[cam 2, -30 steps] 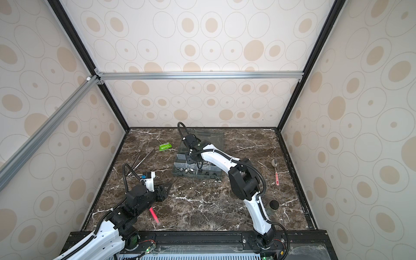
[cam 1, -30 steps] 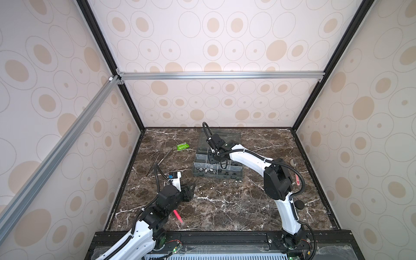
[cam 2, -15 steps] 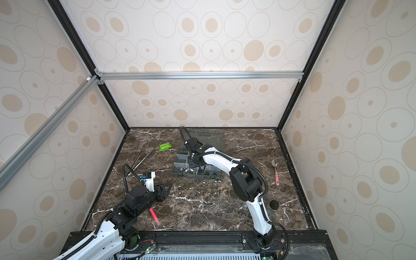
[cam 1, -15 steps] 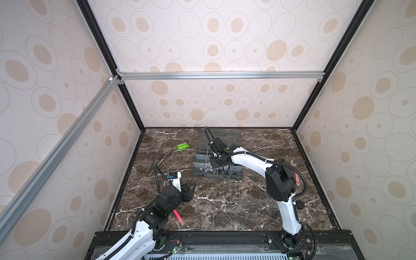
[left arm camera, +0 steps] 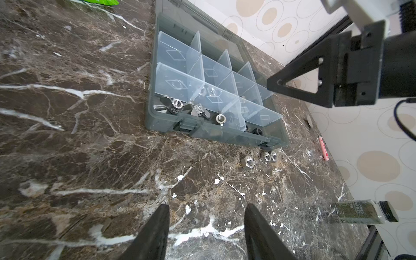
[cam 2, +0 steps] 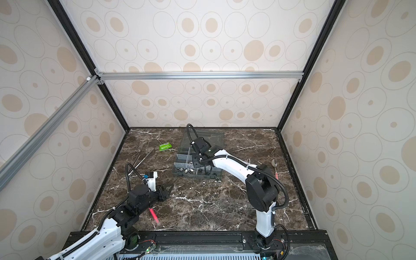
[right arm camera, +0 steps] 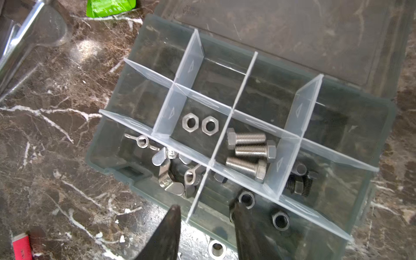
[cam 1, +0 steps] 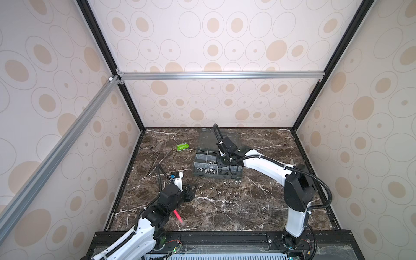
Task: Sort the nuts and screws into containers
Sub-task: 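Withdraw the right gripper toward the robot while the left gripper moves toward the loose nuts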
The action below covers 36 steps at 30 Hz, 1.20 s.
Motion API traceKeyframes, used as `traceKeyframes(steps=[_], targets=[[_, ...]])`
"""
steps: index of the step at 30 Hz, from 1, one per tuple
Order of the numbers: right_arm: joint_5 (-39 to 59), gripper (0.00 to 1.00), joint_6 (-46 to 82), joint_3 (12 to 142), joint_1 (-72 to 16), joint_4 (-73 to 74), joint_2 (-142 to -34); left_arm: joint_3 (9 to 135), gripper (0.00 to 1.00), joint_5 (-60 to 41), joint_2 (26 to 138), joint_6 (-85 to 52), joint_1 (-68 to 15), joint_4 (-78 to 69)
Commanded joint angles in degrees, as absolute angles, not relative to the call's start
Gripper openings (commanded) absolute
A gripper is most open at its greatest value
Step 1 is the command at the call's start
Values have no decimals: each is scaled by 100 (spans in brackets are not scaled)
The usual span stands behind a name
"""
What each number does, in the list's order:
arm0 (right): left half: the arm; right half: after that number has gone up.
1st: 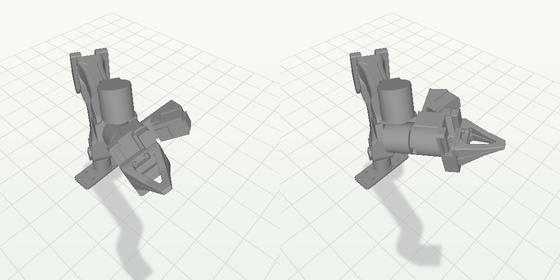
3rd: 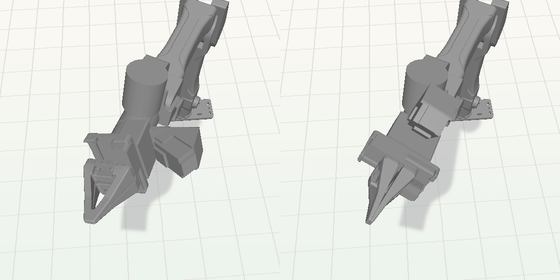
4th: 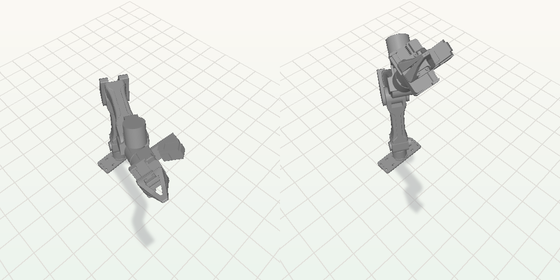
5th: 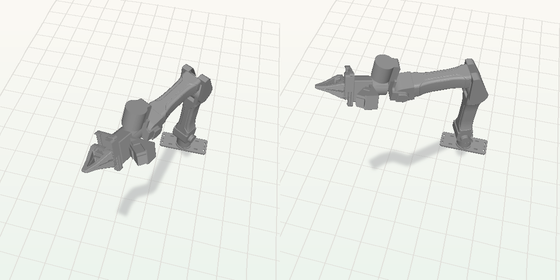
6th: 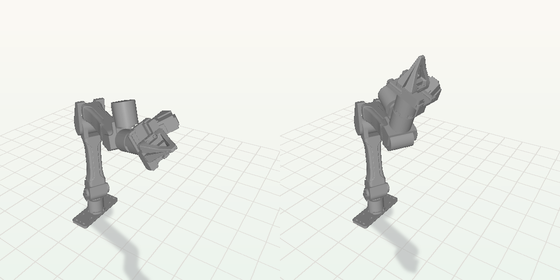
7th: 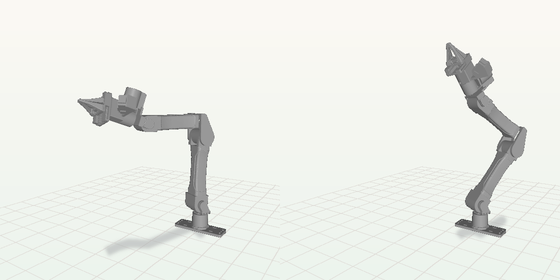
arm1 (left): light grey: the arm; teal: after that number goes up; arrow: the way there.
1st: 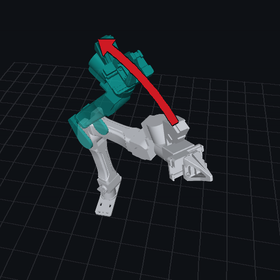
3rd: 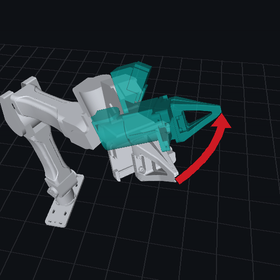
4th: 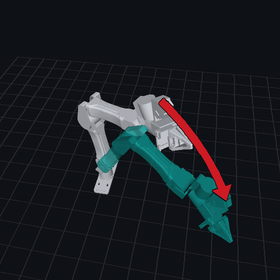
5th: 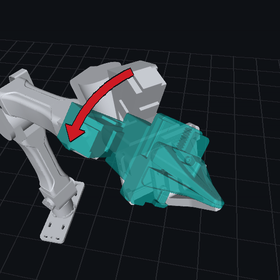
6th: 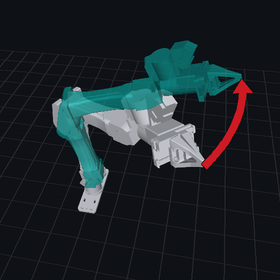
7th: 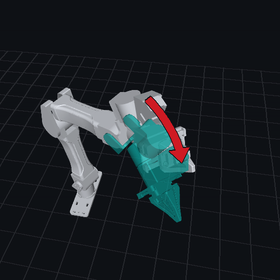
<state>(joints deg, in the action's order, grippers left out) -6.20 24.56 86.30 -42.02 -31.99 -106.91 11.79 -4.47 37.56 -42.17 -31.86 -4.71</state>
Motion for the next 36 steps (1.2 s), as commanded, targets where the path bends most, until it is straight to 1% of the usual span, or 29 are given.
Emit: traceKeyframes(steps=[1, 15, 24, 29, 36], targets=[[-781, 42, 2565, 8274, -4150, -3172, -10314, 1248, 54, -511, 3784, -4226, -3144, -684], [-1430, 43, 3073, 6478, -4043, -3076, -8460, 1348, 52, -663, 4089, -4180, -3155, -844], [-1716, 43, 3694, 5331, -4038, -3204, -7426, 1778, 51, -738, 4791, -3869, -3268, -886], [-1852, 43, 3942, 4955, -4036, -3274, -6993, 2077, 51, -576, 5309, -3753, -3532, -881], [-1917, 43, 4104, 4742, -4042, -3392, -6701, 2845, 52, -65, 6379, -3741, -4248, -605]])
